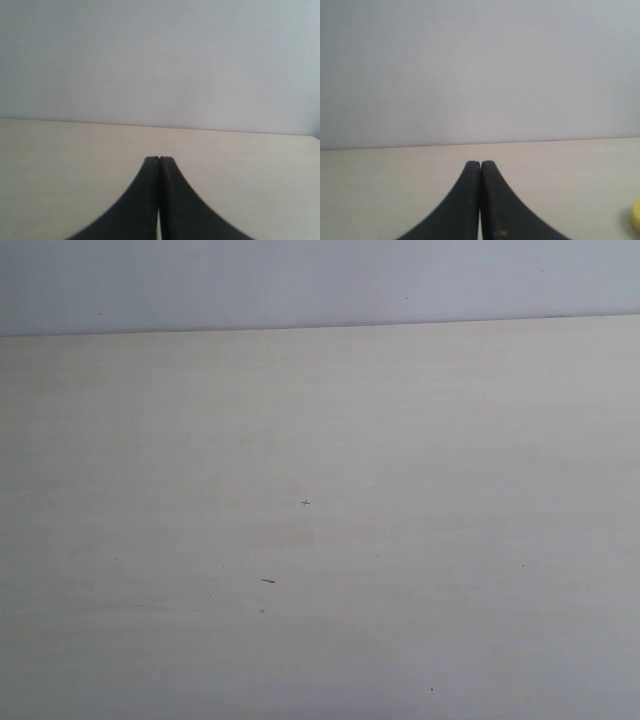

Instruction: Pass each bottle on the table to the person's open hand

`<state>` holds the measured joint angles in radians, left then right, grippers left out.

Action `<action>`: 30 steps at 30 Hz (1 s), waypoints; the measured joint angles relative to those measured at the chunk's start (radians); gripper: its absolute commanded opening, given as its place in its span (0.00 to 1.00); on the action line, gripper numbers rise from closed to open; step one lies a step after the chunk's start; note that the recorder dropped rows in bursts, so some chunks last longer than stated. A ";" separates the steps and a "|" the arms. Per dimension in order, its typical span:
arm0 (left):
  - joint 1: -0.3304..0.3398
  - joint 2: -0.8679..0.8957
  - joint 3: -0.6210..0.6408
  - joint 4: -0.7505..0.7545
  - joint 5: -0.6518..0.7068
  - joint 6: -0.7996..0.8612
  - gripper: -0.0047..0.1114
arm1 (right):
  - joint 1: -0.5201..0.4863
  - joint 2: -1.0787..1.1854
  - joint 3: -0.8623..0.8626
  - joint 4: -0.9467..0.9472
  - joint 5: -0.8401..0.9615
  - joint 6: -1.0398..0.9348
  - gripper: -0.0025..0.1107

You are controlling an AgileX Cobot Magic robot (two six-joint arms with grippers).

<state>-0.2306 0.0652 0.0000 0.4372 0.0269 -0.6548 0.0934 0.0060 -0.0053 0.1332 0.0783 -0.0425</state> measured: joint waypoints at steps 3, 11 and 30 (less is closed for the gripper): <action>0.000 0.000 0.000 0.000 0.000 0.000 0.04 | -0.019 0.000 0.000 -0.004 -0.007 0.000 0.02; 0.000 0.000 0.000 0.000 0.000 0.000 0.04 | -0.023 0.000 0.000 -0.004 -0.011 0.000 0.02; 0.000 0.000 0.000 0.000 0.000 0.000 0.04 | -0.023 0.000 0.000 -0.150 -0.007 0.143 0.02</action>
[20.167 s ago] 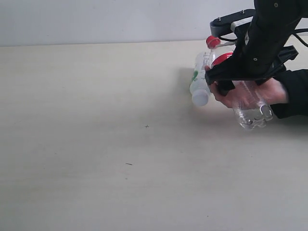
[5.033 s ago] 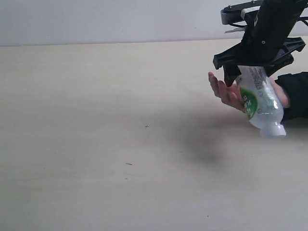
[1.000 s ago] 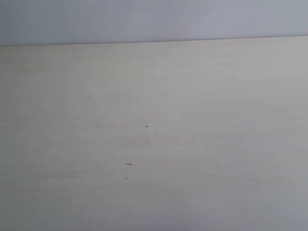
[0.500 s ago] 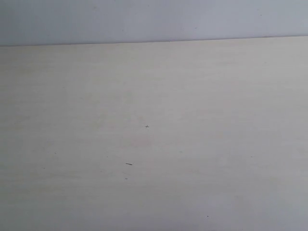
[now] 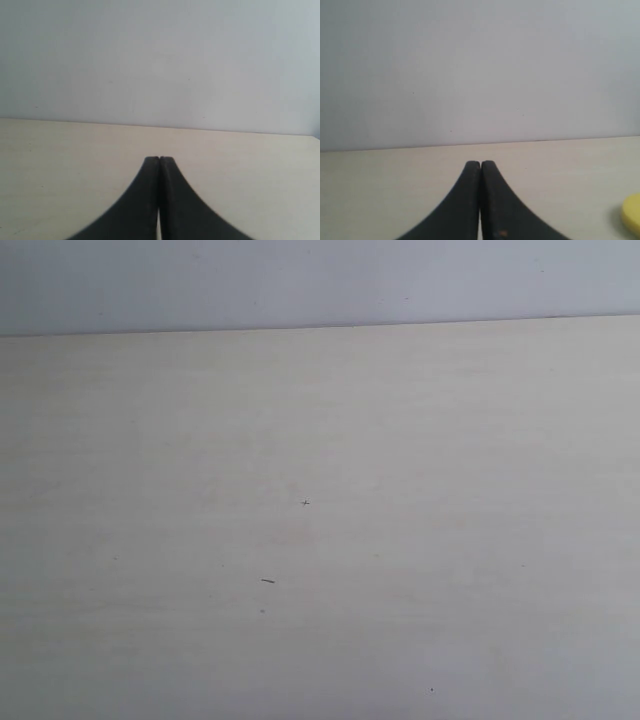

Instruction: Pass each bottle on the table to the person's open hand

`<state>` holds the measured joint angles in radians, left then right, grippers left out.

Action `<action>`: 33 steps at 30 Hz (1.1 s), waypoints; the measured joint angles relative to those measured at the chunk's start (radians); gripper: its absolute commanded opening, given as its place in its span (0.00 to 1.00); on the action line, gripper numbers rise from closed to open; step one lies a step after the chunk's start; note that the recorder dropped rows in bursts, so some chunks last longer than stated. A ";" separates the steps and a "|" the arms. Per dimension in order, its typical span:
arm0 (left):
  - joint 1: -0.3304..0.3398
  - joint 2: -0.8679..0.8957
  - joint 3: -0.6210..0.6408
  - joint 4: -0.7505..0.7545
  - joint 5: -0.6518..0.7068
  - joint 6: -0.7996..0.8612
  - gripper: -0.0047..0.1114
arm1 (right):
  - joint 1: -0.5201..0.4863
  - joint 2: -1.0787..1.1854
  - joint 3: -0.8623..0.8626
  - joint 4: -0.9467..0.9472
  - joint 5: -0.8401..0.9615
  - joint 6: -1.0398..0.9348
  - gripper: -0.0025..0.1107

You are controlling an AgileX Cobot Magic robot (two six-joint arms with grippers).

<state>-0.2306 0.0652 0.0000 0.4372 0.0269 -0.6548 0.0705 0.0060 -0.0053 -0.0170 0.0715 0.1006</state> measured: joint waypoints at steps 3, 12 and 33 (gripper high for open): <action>0.000 0.000 0.000 0.000 0.000 0.000 0.04 | 0.000 0.000 0.000 0.000 0.009 0.016 0.02; 0.000 0.000 0.000 0.000 0.000 0.000 0.04 | 0.000 0.000 0.000 0.002 0.015 0.025 0.02; 0.186 -0.056 0.000 -0.057 0.000 -0.022 0.04 | 0.000 0.000 0.000 0.002 0.015 0.025 0.02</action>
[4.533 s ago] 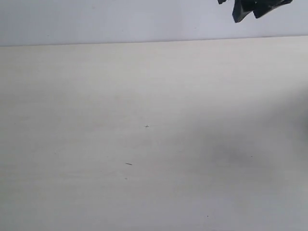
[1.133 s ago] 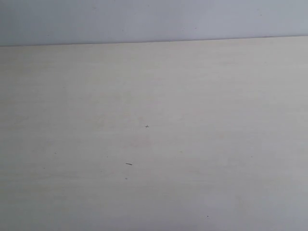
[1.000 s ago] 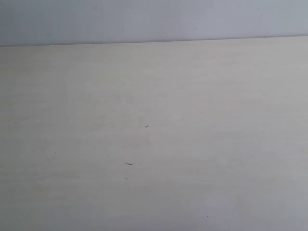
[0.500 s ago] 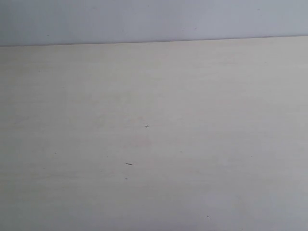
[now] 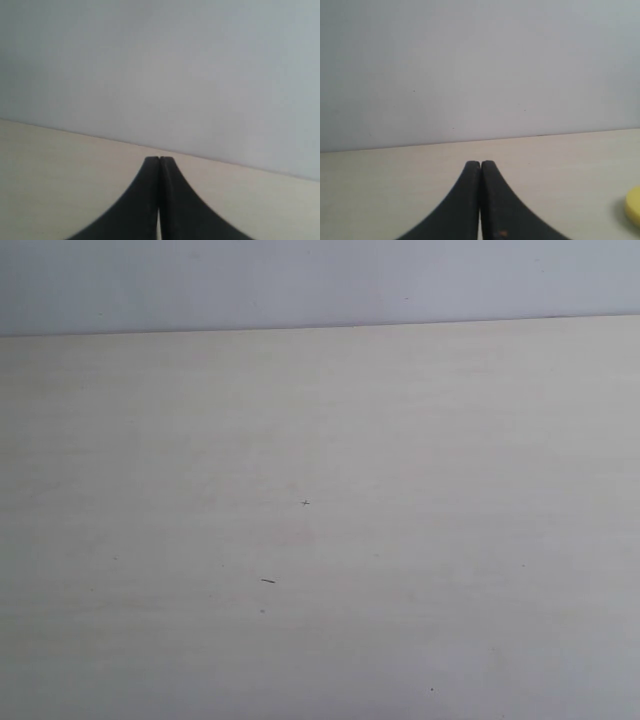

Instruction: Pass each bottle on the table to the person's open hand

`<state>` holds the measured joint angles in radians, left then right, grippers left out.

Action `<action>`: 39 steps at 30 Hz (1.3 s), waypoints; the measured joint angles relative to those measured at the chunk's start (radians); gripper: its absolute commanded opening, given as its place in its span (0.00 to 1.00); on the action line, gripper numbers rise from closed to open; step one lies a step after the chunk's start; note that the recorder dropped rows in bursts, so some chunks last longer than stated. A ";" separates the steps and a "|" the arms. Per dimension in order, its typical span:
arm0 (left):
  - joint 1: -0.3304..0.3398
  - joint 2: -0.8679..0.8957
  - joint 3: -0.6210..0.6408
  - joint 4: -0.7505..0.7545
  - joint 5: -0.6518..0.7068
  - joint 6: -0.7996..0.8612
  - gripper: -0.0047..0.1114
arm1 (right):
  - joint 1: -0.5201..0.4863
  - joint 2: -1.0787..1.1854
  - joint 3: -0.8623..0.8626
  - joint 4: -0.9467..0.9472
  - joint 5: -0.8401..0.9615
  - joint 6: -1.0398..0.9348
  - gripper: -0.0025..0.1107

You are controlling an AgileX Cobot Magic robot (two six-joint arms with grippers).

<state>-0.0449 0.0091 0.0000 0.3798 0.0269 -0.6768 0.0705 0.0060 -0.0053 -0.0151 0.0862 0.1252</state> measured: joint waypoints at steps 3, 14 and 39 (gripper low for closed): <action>0.146 -0.002 0.000 -0.031 0.002 -0.015 0.04 | 0.000 0.000 0.000 0.000 0.000 0.000 0.02; 0.174 -0.002 0.000 -0.041 0.004 0.042 0.04 | 0.000 0.000 0.000 0.000 0.000 0.000 0.02; 0.174 -0.002 0.000 -0.351 0.051 0.433 0.04 | 0.000 0.000 0.000 0.004 0.000 0.000 0.02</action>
